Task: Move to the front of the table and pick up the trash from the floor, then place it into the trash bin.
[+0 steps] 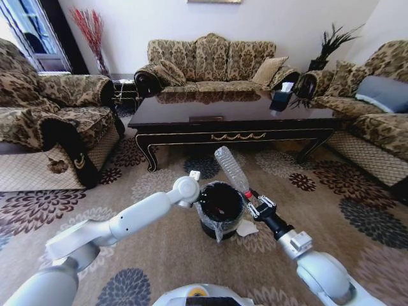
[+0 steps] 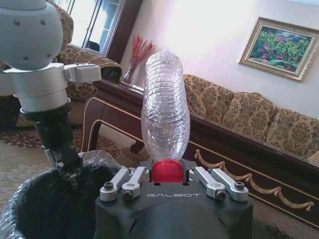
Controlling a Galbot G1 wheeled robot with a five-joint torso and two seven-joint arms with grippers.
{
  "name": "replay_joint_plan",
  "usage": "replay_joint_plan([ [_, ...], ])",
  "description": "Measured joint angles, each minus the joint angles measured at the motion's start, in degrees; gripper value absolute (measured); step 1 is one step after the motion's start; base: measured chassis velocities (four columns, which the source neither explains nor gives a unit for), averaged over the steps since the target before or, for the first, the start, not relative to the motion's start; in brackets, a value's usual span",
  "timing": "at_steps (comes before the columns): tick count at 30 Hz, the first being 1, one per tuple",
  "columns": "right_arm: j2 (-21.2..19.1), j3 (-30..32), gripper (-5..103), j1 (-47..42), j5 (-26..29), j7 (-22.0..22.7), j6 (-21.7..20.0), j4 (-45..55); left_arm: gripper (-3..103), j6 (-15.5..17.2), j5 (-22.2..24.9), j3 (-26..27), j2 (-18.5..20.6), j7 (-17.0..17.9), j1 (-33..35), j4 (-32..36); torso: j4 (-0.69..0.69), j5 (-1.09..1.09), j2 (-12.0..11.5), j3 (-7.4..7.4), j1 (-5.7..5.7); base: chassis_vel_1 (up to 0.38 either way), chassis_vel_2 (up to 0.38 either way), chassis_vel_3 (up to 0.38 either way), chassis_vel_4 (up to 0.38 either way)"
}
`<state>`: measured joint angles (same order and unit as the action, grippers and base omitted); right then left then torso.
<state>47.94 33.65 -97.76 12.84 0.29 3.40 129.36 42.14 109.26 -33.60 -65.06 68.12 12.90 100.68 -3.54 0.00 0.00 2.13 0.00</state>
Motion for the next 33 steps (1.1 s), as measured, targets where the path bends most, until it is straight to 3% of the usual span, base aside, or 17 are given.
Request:
replay_joint_plan([
  [18, -1.3, -1.8, 28, 0.7, -0.9, -0.9, -0.4, -0.5, 0, 0.0, -0.4, 0.9, -1.6, 0.1, 0.7, -2.0, -0.01, 0.0, 0.0, 0.0, 0.0, 0.0, 0.0, 0.0, 0.0],
  [22, -1.4, -1.8, 49, 0.9, -1.5, -1.6, 0.4, -1.2, 0, 0.0, -0.7, 1.1, -1.4, 0.1, 0.8, -2.2, 0.0, 0.0, 0.0, 0.0, 0.0, 0.0, 0.0, 0.0, 0.0],
  [24, -1.5, -1.8, 49, 1.0, -1.5, -1.6, 0.5, -1.4, 0, 0.0, -0.8, 1.0, -1.3, 0.1, 0.8, -2.2, 0.0, 0.0, 0.0, 0.0, 0.0, 0.0, 0.0, 0.0, 0.0],
  [28, -1.9, -1.7, 71, 1.3, -0.7, -1.6, 0.5, -1.4, 0, 0.0, -0.8, 0.9, -1.3, -0.1, 1.0, -2.4, 0.0, -0.01, 0.0, 0.0, 0.0, 0.0, 0.0, 0.0, 0.0],
  [31, -1.9, -1.7, 77, 1.3, -0.6, -1.6, 0.5, -1.4, 0, 0.0, -0.8, 0.8, -1.3, -0.1, 1.1, -2.4, 0.0, 0.0, 0.0, 0.0, 0.0, 0.0, 0.0, 0.0, 0.0],
  [33, -1.8, -1.7, 87, 1.2, -0.6, -1.6, 0.5, -1.4, 0, 0.0, -0.7, 0.9, -1.2, -0.1, 1.1, -2.4, 0.0, 0.0, 0.0, 0.0, 0.0, 0.0, 0.0, 0.0, 0.0],
])
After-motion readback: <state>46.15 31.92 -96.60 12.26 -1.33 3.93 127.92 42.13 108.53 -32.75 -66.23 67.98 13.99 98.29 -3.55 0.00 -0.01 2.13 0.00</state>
